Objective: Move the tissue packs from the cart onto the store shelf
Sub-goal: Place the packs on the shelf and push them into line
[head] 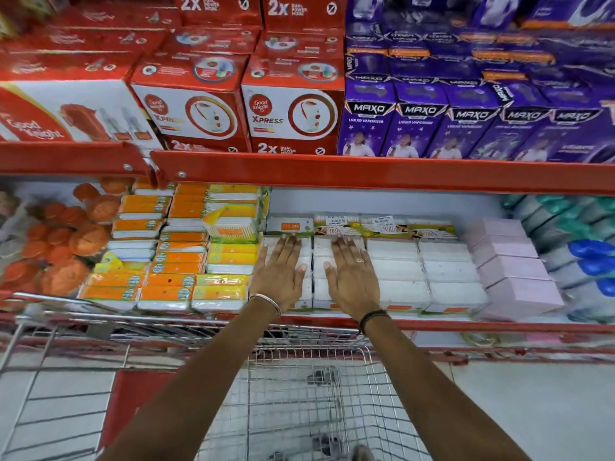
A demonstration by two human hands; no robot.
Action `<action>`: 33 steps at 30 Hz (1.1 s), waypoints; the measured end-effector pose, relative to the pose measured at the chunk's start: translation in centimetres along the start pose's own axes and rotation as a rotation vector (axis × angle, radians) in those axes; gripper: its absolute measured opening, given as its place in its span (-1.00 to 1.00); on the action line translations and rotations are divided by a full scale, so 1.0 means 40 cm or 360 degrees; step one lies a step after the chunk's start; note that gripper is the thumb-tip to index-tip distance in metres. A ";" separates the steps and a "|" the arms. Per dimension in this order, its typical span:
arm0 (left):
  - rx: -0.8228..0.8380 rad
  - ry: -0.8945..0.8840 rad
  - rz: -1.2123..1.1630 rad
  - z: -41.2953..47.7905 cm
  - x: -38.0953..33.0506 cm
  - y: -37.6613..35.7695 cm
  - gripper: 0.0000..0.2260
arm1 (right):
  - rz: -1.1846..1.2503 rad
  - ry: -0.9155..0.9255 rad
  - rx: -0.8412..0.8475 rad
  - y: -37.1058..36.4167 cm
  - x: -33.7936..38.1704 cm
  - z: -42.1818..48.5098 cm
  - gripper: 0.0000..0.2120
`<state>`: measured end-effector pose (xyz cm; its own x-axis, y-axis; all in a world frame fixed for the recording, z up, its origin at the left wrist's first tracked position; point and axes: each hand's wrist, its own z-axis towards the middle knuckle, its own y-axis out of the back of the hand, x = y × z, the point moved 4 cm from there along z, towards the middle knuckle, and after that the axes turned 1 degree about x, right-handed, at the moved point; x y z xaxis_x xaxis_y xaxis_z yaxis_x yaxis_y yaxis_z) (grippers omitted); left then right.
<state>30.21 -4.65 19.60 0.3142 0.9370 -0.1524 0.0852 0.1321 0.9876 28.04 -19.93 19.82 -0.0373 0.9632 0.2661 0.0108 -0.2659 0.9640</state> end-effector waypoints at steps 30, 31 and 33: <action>0.0043 -0.0095 -0.0145 0.012 -0.312 -0.022 -0.50 | 0.0016 -0.0131 -0.0099 0.097 -0.278 -0.122 -0.29; 0.0033 -0.0096 -0.0118 0.013 -0.312 -0.028 -0.50 | -0.0007 -0.0129 -0.0101 0.094 -0.279 -0.119 -0.34; 0.0018 -0.0102 -0.0078 0.015 -0.313 -0.039 -0.48 | -0.0020 -0.0146 -0.0130 0.093 -0.282 -0.113 -0.39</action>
<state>26.69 -16.79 19.96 0.3696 0.9068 -0.2028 0.1123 0.1731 0.9785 23.98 -31.95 20.39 0.0548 0.9651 0.2561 -0.0706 -0.2521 0.9651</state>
